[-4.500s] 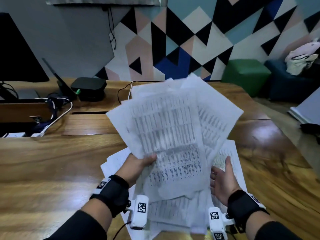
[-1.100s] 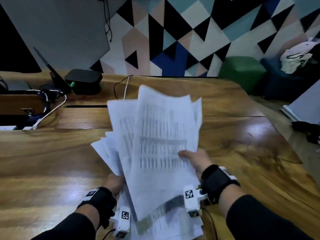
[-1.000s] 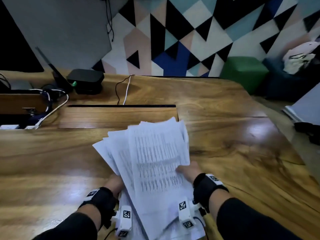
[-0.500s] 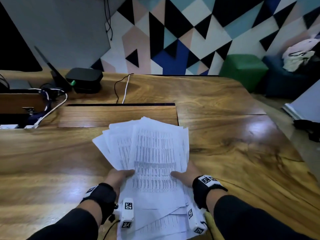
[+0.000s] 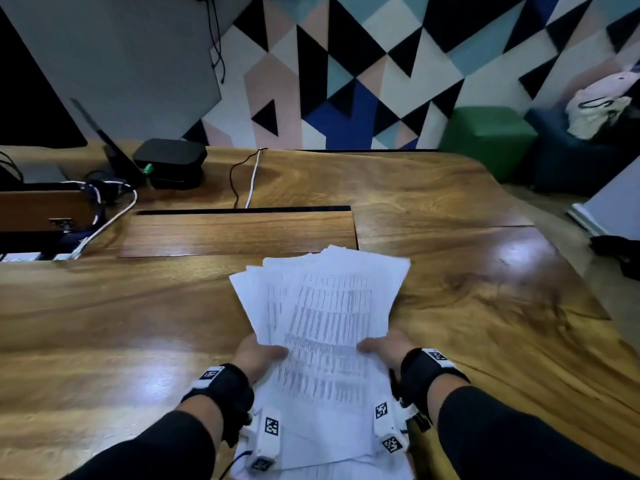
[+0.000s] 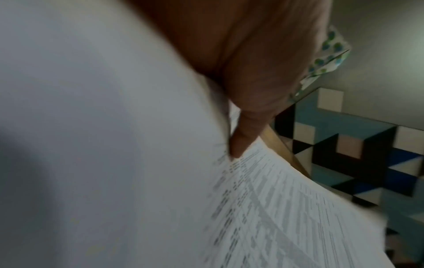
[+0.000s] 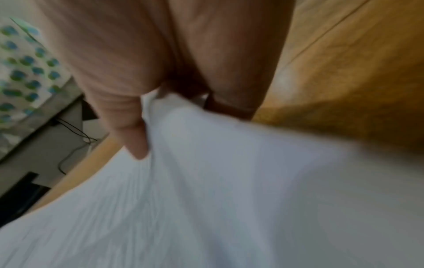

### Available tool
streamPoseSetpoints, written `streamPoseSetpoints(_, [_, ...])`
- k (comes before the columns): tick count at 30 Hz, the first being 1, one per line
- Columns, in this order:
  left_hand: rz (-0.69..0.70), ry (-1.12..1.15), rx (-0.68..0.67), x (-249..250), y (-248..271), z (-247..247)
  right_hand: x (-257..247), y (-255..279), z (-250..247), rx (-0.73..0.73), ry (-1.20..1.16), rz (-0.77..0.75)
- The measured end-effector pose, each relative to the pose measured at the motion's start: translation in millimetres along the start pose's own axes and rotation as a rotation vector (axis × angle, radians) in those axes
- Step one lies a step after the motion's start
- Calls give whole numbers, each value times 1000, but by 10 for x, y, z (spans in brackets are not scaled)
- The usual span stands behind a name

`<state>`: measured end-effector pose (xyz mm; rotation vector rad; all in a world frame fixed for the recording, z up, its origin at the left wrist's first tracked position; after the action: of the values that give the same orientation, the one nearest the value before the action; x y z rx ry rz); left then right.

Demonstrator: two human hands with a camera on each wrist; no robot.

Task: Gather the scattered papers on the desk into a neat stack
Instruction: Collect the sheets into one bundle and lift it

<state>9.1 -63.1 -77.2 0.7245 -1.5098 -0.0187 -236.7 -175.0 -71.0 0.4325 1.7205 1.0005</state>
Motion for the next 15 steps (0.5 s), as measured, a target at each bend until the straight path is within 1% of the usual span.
streamPoseSetpoints(1, [-18,-10,13,-64,-1,0,72,-35,-36,33,25,9])
streamPoseSetpoints(3, [-31,-20,15,-104,-12,0,150,-52,-52,42,43,23])
streamPoseSetpoints(4, [-5,-30,9,-42,-10,19,117,-31,-40,36,52,-3])
streamPoseSetpoints(5, [43,-40,14,78,-3,30,17,17,-42,43,68,-61])
streamPoseSetpoints(7, [191,-52,52,486,30,30,-345,228,-87,98,82,-239])
streamPoseSetpoints(11, [563,121,176,1522,245,-64,-1200,1001,-341,230,-165,-639])
streamPoseSetpoints(13, [679,192,241,1901,395,-116,-1433,1315,-423,264,-258,-763])
streamPoseSetpoints(15, [745,250,282,2106,514,-140,-1520,1516,-486,283,-330,-824])
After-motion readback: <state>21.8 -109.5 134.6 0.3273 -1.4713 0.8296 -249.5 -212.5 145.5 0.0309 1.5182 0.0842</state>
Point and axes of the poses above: each hand's wrist, its own y-axis away from the middle knuckle, its own z-axis out of the palm, x = y × z, the point moved 10 cm from there along -y, towards the middle knuckle, and after that the axes turned 12 degrees about z, right-handed, at the moved point
